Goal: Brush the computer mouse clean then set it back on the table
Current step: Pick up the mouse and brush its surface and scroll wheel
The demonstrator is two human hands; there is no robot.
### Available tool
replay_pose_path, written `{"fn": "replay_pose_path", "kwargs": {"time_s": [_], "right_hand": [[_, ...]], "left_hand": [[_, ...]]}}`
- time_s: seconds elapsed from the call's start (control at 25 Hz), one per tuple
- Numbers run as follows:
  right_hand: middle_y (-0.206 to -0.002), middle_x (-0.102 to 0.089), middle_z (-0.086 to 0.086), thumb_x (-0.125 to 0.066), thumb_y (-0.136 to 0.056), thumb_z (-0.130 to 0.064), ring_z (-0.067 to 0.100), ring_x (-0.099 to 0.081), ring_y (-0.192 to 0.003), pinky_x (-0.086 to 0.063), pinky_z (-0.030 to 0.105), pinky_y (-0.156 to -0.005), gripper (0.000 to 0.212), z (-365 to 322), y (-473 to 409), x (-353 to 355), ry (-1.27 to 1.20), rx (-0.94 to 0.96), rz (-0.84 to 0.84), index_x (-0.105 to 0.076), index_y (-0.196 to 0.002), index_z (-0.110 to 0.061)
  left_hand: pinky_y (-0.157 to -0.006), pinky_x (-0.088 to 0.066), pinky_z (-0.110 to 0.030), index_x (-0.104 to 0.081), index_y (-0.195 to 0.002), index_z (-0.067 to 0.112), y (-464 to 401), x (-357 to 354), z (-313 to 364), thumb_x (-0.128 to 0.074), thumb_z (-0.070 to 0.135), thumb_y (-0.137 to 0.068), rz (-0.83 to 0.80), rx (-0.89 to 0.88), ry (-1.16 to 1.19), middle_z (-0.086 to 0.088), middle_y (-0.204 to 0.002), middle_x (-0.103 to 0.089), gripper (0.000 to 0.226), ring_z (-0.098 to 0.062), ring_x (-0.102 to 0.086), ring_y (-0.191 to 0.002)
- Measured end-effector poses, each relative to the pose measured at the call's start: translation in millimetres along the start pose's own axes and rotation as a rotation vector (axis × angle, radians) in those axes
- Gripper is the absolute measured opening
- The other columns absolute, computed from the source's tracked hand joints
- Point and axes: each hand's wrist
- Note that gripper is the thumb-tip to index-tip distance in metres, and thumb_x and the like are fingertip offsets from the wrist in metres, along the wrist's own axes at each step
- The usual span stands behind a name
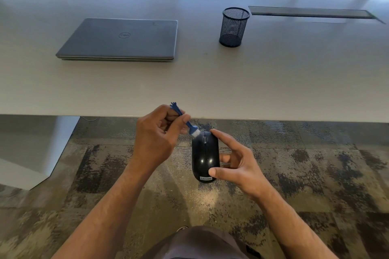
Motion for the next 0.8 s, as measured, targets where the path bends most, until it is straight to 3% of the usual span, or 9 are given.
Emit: {"fn": "replay_pose_path", "kwargs": {"time_s": [0.12,0.36,0.56,0.8], "right_hand": [[-0.155,-0.045,0.011,-0.08,-0.073,0.011,0.041,-0.072,-0.108,-0.06,0.06,-0.086,0.086,-0.5,-1.0,-1.9,0.011,0.01,-0.017,-0.05,-0.147,-0.023],[-0.156,-0.043,0.01,-0.081,-0.072,0.007,0.042,-0.071,-0.109,-0.057,0.065,-0.087,0.087,-1.1,2.4,-1.5,0.008,-0.004,-0.006,-0.049,-0.148,-0.022],[-0.155,-0.044,0.011,-0.08,-0.073,0.009,0.043,-0.071,-0.109,-0.058,0.063,-0.087,0.087,-1.3,1.4,-3.1,0.002,0.008,-0.015,-0.05,-0.147,-0.023],[-0.152,-0.047,0.02,-0.084,-0.069,-0.001,0.042,-0.072,-0.107,-0.059,0.059,-0.087,0.087,-2.1,5.0,-0.8,-0.017,0.0,0.007,-0.051,-0.146,-0.026]], "left_hand": [[-0.06,-0.061,-0.031,-0.068,-0.093,0.024,0.9,-6.1,5.4,-0.069,0.032,-0.091,-0.042,-0.025,0.064,0.004,-0.08,-0.073,0.009,-0.011,-0.074,-0.069],[-0.065,-0.056,-0.013,-0.066,-0.095,0.017,-3.7,2.4,2.3,-0.067,0.024,-0.089,-0.059,-0.033,-0.083,0.006,-0.083,-0.072,0.009,-0.001,-0.072,-0.074],[-0.065,-0.058,-0.019,-0.067,-0.096,0.015,-3.4,-3.3,12.0,-0.067,0.026,-0.09,-0.075,-0.054,0.047,0.008,-0.085,-0.073,0.013,-0.005,-0.073,-0.073],[-0.065,-0.062,-0.029,-0.066,-0.093,0.015,-0.2,2.5,5.8,-0.068,0.021,-0.089,-0.029,0.068,-0.023,0.002,-0.081,-0.073,0.008,-0.008,-0.073,-0.072]]}}
Point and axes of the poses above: each hand's wrist, its own y-axis away from the middle knuckle, its own x-axis out of the back of the hand, z = x × y
